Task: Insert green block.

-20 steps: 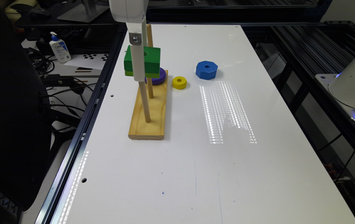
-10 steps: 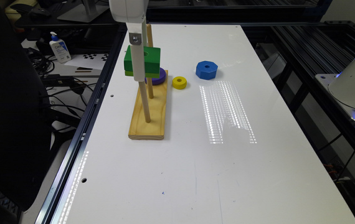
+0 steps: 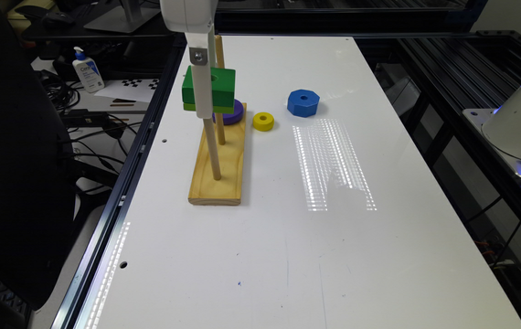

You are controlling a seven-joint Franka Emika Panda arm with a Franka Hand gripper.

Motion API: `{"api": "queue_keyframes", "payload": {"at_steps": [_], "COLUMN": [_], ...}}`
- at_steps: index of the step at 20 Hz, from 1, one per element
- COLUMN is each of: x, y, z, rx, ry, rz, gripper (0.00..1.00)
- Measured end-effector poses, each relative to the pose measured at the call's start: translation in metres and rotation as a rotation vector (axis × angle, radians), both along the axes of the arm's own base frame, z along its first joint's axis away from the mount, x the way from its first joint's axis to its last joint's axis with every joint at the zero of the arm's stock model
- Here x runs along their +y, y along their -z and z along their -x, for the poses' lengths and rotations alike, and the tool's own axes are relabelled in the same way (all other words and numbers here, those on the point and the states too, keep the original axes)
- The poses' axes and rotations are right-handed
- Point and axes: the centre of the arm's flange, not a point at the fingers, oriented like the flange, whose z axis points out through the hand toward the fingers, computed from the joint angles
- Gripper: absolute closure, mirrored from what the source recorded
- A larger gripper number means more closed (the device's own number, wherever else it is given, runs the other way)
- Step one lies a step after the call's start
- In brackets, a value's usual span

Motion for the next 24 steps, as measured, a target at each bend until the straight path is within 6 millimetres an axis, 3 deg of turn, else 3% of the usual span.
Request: {"api": "queue_keyframes", "payload": {"at_steps": [24], "x": [-0.017], "y": [0.001], "z": [-0.003], "rx": [0.0], "ry": [0.016], "rz": [0.014], "gripper": [1.0]}}
